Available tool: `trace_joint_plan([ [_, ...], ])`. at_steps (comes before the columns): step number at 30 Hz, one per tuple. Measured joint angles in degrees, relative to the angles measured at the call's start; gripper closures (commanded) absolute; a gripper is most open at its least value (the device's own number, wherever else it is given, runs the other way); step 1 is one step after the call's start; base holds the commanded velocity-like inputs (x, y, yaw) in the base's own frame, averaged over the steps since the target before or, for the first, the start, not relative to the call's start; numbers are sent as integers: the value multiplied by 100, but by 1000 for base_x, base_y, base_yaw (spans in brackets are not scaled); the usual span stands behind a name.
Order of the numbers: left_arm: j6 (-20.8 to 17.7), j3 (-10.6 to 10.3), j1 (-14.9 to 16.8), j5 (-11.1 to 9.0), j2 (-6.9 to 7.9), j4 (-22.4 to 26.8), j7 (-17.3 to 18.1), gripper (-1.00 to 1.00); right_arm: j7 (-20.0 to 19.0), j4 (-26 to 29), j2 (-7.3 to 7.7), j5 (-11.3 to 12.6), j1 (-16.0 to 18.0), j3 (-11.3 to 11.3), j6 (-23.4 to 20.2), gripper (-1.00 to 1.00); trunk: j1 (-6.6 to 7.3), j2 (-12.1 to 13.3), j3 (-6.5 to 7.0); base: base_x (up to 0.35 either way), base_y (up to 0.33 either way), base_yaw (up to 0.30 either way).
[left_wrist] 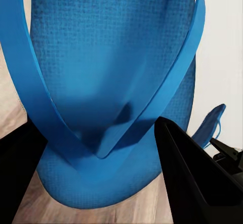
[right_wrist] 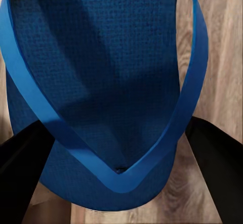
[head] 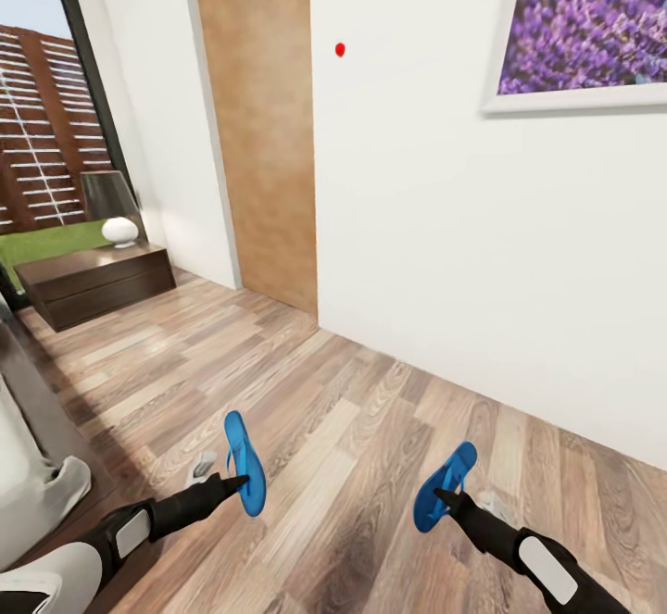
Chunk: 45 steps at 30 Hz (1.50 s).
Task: In the bedroom, move the book from the bed onto either nightstand, and place the two sandals side by side next to the bed.
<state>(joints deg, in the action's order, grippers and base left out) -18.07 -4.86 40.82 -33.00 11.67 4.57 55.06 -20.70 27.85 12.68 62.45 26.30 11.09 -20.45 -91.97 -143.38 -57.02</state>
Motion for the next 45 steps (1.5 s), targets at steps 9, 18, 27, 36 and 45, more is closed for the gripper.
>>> trace_joint_plan([
  [9, 7, 189, 0, -9, 1, 1, 0, 100, 0, 0, 0, 0, -4, 0, 2, 100, 0, 0, 0, 281, -208, 232],
  [18, 7, 232, 0, -12, 9, 1, -1, 100, 0, 0, -2, -1, -2, 0, 4, 100, 0, 0, 0, 280, -216, 232],
  [27, 7, 233, 1, -12, 10, 0, 0, 100, 0, -1, 0, 0, -4, 0, 8, 100, 0, 0, 0, 280, -161, 232],
  [36, 6, 245, 1, -19, 9, 1, 0, 100, 2, 0, -4, 0, -3, 0, 7, 100, -1, 0, 0, 244, -120, 232],
  [45, 5, 246, 1, -19, 10, 1, 0, 100, 5, 0, -9, 0, 3, 0, 7, 100, -1, 0, 0, 233, -125, 232],
])
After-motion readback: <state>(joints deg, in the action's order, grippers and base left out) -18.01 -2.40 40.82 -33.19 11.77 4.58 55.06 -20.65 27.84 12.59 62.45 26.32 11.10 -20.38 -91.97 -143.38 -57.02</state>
